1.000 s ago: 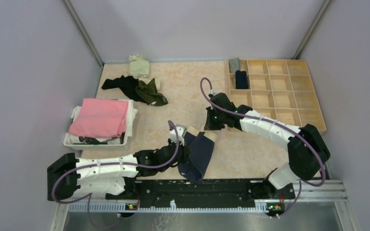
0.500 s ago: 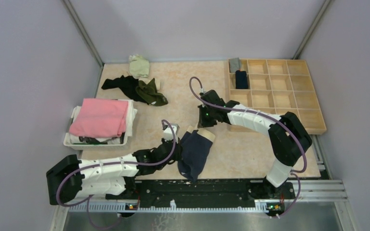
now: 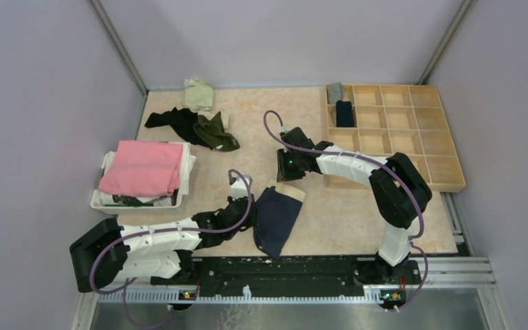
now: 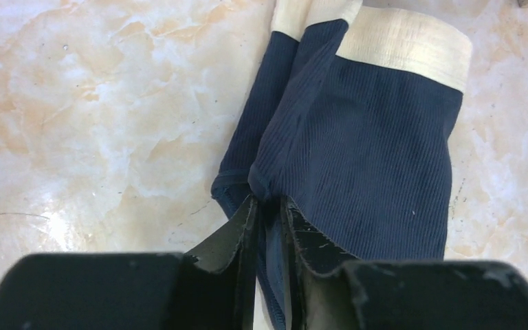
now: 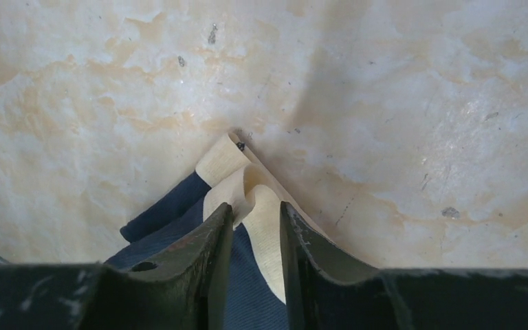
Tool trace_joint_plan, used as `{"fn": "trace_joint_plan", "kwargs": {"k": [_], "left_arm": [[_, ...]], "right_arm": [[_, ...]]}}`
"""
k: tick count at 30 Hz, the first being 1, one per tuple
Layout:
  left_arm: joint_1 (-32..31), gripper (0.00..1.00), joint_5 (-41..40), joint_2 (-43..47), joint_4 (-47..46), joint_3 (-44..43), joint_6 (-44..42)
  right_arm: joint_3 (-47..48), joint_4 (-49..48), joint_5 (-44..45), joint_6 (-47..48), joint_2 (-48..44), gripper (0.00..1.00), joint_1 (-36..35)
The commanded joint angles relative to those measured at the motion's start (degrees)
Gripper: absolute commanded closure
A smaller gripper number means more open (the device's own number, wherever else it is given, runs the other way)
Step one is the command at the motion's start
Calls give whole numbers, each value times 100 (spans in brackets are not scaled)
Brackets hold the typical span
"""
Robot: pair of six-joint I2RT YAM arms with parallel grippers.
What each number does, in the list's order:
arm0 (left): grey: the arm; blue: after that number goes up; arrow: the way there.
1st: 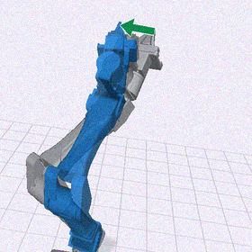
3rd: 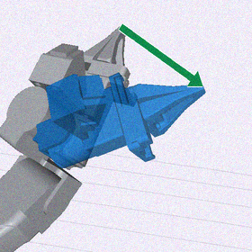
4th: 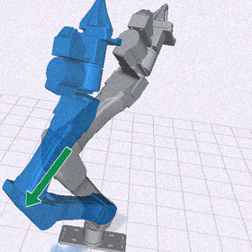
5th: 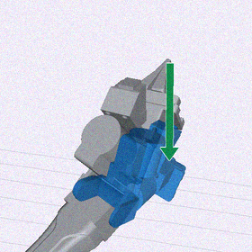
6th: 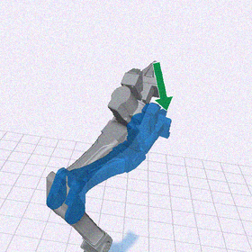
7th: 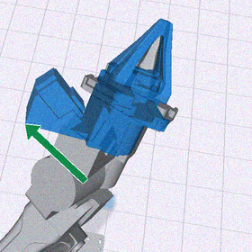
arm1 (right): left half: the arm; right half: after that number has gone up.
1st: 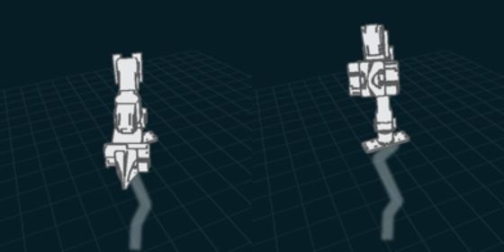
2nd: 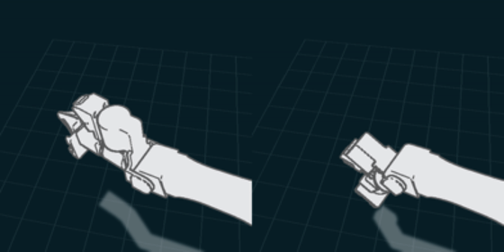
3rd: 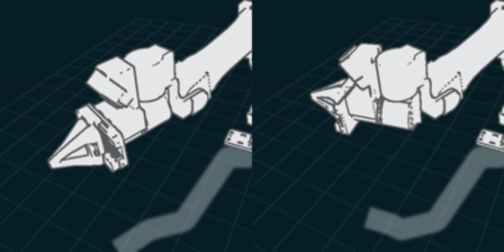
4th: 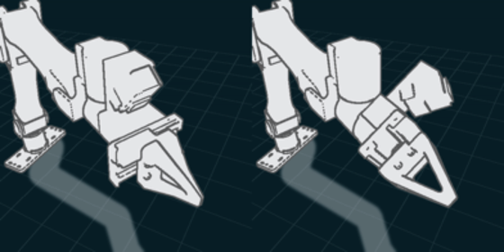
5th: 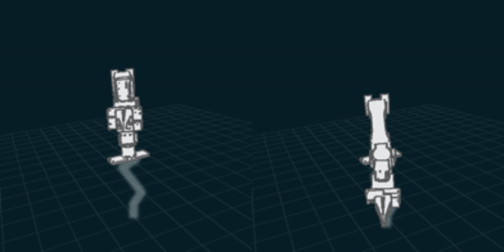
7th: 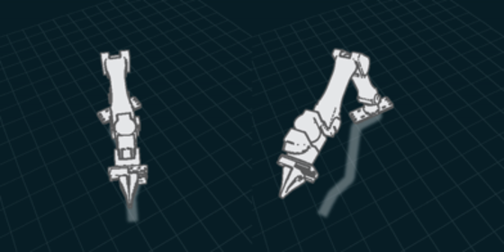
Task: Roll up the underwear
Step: Fold the underwear at the center of the board.
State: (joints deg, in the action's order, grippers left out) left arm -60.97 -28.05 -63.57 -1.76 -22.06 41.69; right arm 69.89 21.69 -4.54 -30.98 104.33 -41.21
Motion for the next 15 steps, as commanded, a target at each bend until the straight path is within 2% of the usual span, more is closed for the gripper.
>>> {"fn": "trace_joint_plan", "kwargs": {"k": [1, 2, 5, 9, 15], "left_arm": [[44, 70, -238, 35, -31, 60, 27], [47, 64, -296, 68, 70, 28, 64], [44, 57, -531, 222, 559, -94, 224], [54, 44, -748, 563, 1063, -181, 431], [42, 41, -425, 1031, 1093, -294, 93]], "right_arm": [[284, -296, 48, 161, -163, 65, -15], [281, -298, 103, 178, -246, 63, -17], [178, -333, 327, 251, -571, 59, -15], [-267, -582, 597, 275, -1152, 58, -6], [-1126, -1079, 726, 481, -1997, 56, 15]]}}
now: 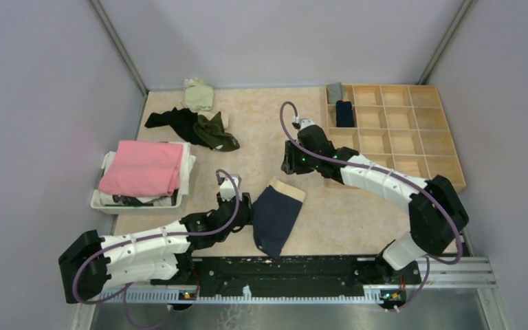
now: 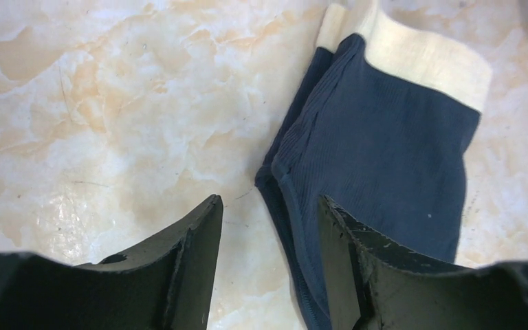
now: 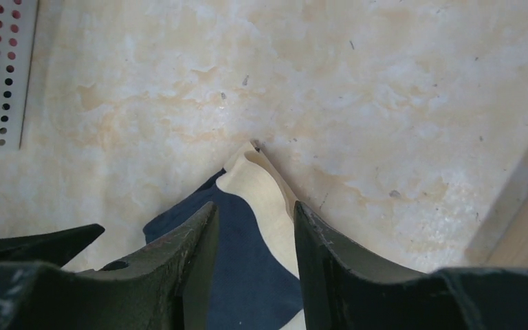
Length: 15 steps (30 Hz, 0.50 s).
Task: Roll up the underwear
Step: Fold the underwear at the center of the board.
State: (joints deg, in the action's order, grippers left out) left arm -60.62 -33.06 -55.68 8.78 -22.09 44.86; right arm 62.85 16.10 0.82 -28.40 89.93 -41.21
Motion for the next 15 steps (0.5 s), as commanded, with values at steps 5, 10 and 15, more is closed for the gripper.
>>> {"fn": "trace_joint_plan", "kwargs": {"k": [5, 10, 15], "left_arm": [[-78, 51, 856, 164, -379, -555, -686], [-569, 70, 1213, -313, -1189, -603, -887], [-1147, 91, 1265, -1300, -1694, -655, -630]], "right_arm": [[-988, -678, -245, 222, -933, 56, 87], [-1303, -741, -975, 294, -1039, 68, 79], [-1503, -849, -1259, 338, -852, 87, 79]]}}
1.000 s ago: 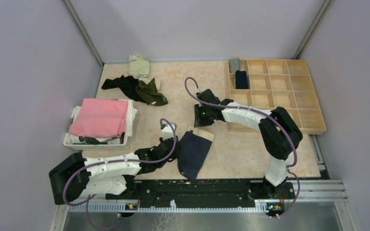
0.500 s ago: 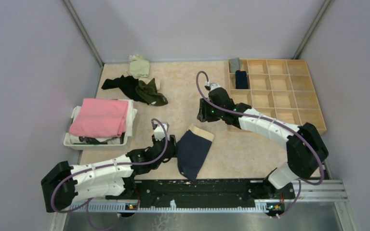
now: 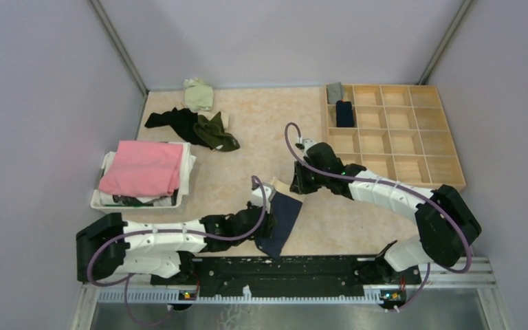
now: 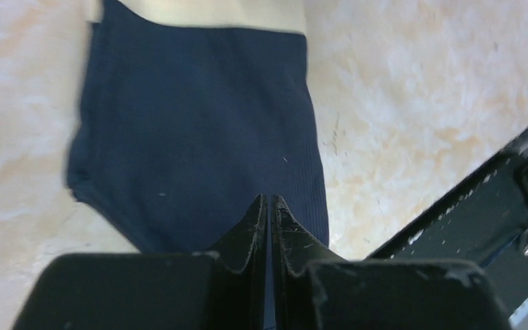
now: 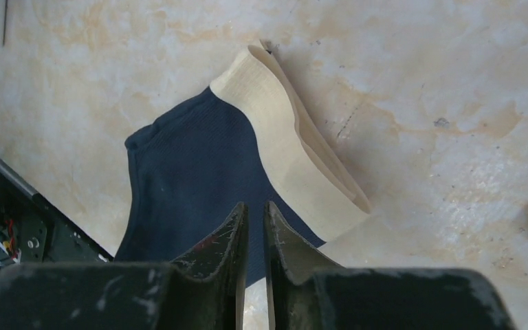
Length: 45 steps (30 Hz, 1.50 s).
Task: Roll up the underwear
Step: Fold the underwear at the center of the board.
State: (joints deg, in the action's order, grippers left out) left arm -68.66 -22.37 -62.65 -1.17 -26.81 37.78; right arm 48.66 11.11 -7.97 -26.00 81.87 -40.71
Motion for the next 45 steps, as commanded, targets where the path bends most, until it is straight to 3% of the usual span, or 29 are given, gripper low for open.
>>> {"fn": "trace_joint_plan", "kwargs": {"k": [1, 8, 22, 31, 35, 39, 45], "left_arm": [[-443, 93, 168, -760, -746, -178, 159], [-728, 97, 18, -1326, -981, 6, 595], [-815, 99, 45, -1380, -967, 654, 902], [-815, 92, -455, -647, -257, 92, 724], [-751, 80, -869, -249, -65, -263, 505], [-268, 73, -837, 127, -58, -311, 239], [1184, 61, -99, 669, -316, 235, 2]], "right_arm": [[-109, -340, -361, 106, 5, 89, 32], [-25, -141, 174, 205, 639, 95, 29], [6, 102, 1078, 85, 1472, 98, 51], [-13, 268, 1119, 297, 679, 96, 52], [-4, 245, 930, 341, 158, 91, 54], [-23, 234, 816, 179, -219, 82, 54], [-74, 278, 400, -179, -266, 80, -3]]}}
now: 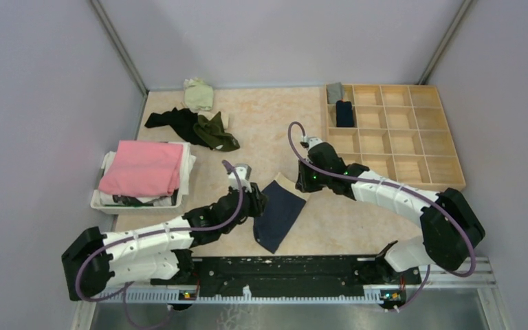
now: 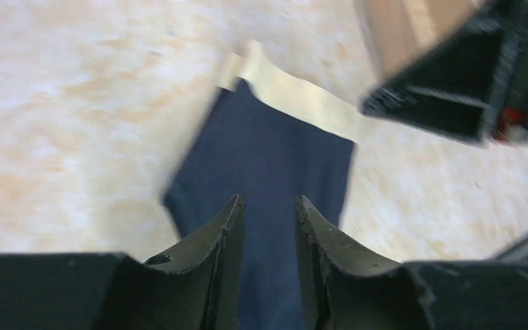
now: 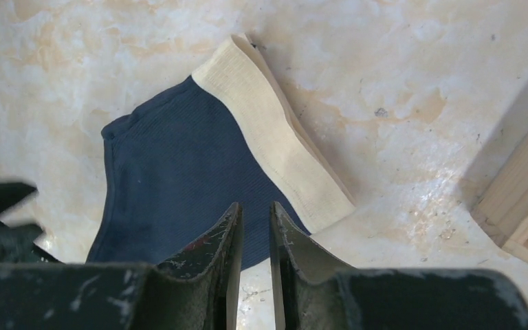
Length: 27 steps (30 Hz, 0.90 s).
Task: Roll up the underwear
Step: Fold the underwear at the center of the board.
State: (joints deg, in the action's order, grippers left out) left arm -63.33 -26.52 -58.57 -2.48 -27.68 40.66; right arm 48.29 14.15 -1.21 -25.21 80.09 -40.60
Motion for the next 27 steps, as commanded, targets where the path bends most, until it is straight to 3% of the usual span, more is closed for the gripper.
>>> {"fn": "trace_joint_plan", "kwargs": {"k": [1, 5, 11, 20, 27], "left_arm": [[782, 57, 319, 269, -186, 374, -380], [1229, 45, 517, 88, -272, 440, -561], [1863, 38, 1468, -466, -822, 490, -822], [2371, 44, 2412, -1299, -1240, 445, -1215], [2500, 49, 2550, -1590, -1150, 418, -1414]], "right_arm": [[-65, -34, -270, -290, -90, 80, -39], [-234, -125, -336, -395, -114, 79, -81], [-268, -45, -531, -406, -107, 78, -98], [-405, -36, -684, -467, -135, 78, -169], [-482, -35, -735, -465, -147, 77, -181]]}}
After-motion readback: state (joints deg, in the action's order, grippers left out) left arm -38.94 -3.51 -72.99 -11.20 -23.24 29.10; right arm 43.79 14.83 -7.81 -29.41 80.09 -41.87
